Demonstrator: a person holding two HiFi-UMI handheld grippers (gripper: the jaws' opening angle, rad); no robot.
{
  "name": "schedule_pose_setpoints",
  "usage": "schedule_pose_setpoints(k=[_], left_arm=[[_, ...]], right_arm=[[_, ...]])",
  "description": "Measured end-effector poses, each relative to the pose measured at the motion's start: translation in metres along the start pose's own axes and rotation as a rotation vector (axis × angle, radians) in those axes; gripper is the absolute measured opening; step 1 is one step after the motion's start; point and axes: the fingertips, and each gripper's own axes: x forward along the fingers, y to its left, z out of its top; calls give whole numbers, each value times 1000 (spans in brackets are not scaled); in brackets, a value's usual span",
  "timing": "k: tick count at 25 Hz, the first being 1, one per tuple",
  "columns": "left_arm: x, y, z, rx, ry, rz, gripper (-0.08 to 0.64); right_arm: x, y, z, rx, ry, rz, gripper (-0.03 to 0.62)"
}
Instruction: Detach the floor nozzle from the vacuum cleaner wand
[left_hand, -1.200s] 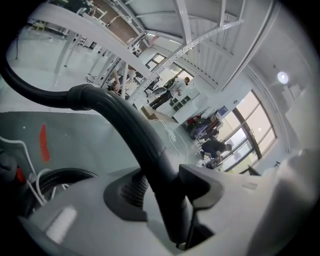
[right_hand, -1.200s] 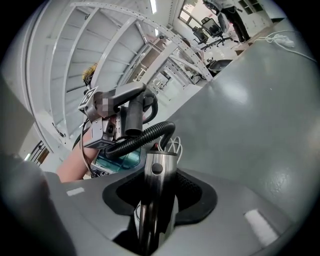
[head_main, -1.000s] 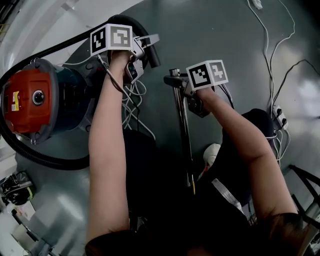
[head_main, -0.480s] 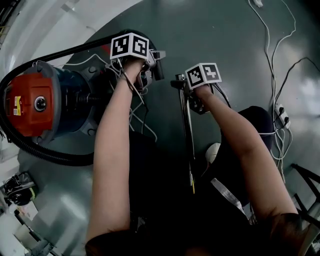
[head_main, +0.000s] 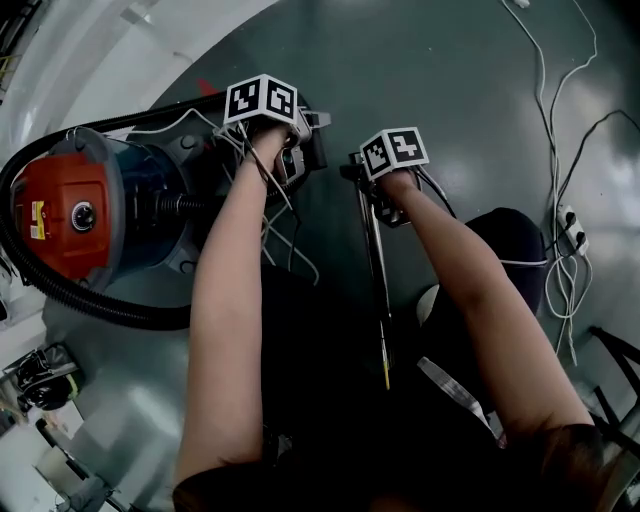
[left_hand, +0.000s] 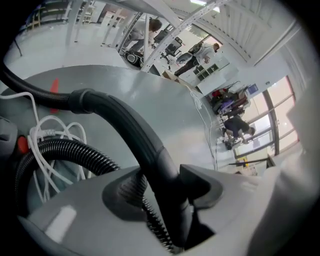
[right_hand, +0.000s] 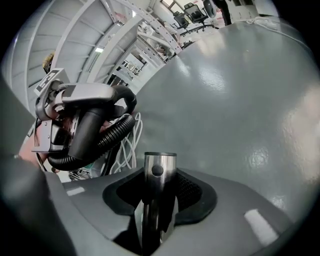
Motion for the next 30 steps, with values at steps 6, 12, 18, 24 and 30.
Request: schedule_pose_setpoints(k=[6,12,18,24,30], left_arm=[[-2,1,4,78,-1,96,235],[-1,3,6,137,10,177,256],[-10,-10,16,268,-15,243,308],[-7,-6,6,413,106,373,328],[-9,-20,-3,475,154,355,327]], right_arm=[[7,-2,0,-22,21,-42,161],[8,-5,-1,-81,46,-81,192],[6,0,-4,-147,82,-88,318],[-8,-7,10,-339,91,-235,347],[-36,24,40,-348,-22,-85,331]])
